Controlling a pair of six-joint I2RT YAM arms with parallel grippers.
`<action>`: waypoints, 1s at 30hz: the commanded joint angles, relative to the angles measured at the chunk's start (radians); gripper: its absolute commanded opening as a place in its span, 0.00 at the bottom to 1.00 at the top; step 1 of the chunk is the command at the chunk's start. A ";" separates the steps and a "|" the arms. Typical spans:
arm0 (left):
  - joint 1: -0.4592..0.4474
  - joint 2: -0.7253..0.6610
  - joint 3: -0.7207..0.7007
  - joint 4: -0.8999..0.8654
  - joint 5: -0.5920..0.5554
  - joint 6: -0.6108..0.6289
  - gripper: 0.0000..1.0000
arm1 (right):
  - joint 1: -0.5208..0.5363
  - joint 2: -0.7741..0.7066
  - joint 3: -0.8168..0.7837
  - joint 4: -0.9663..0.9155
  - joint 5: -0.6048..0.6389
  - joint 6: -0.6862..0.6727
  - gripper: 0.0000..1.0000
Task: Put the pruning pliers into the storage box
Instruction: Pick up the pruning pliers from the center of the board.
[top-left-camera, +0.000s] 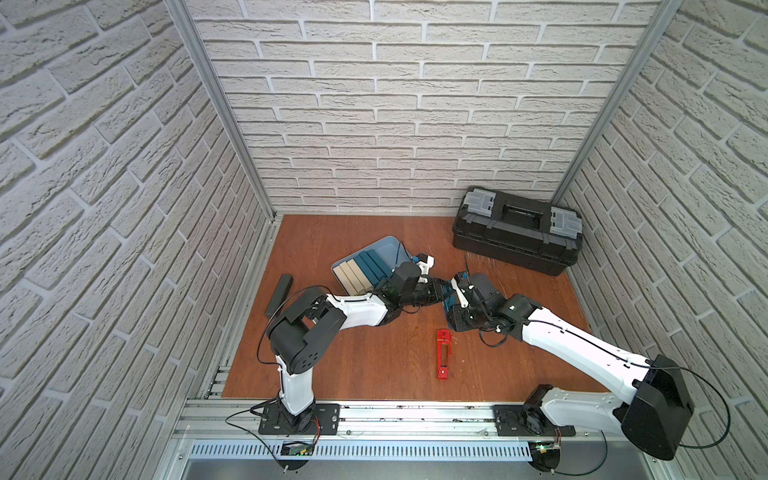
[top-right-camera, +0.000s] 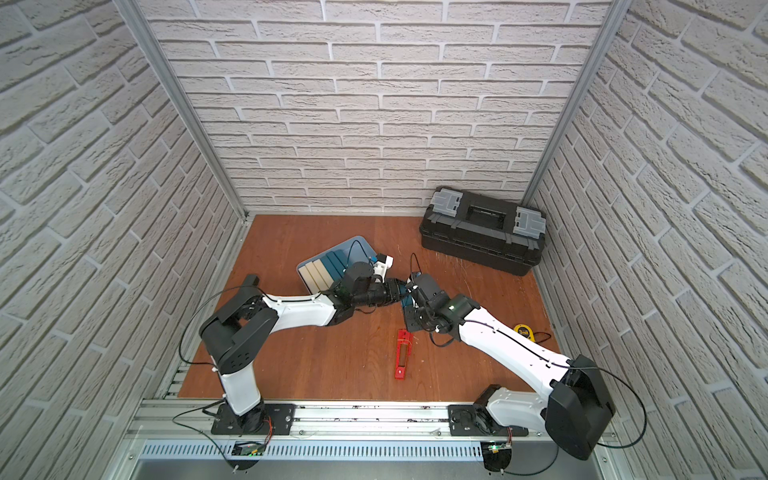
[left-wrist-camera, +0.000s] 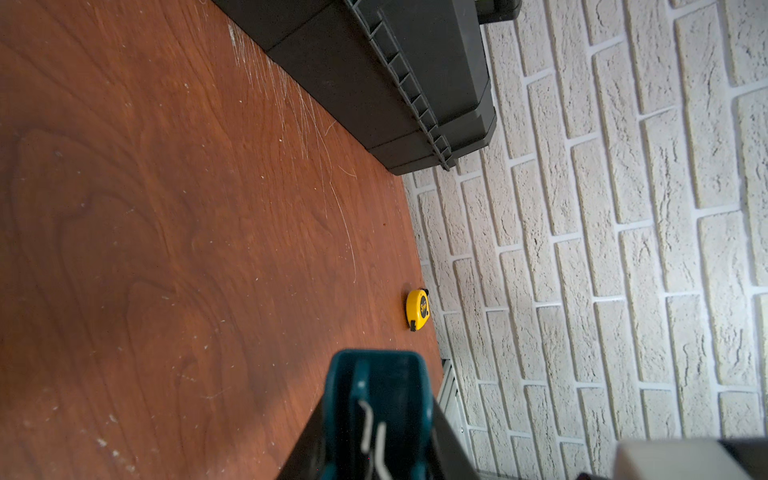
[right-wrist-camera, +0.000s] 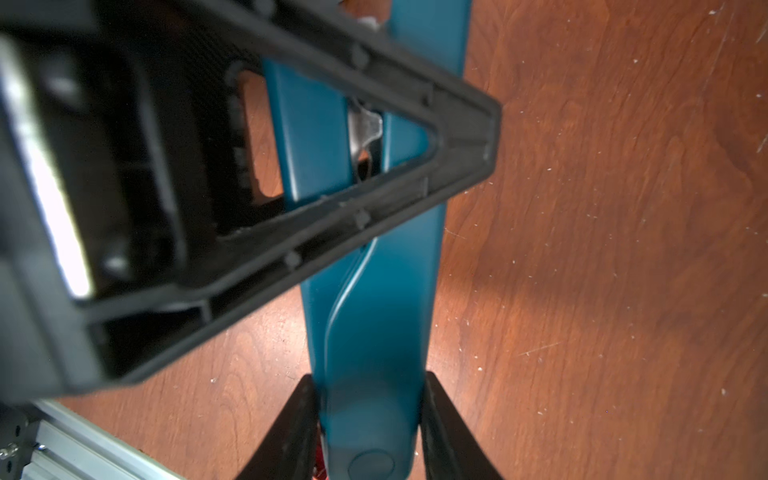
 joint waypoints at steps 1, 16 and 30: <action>-0.002 0.021 0.020 0.030 0.018 0.004 0.00 | 0.007 -0.046 0.016 0.044 0.000 -0.017 0.42; 0.005 0.013 0.013 0.039 0.026 -0.005 0.00 | 0.012 -0.026 0.002 0.029 0.079 0.005 0.02; 0.015 0.022 0.012 0.039 0.045 -0.002 0.00 | 0.021 -0.080 0.013 0.001 0.098 -0.030 0.40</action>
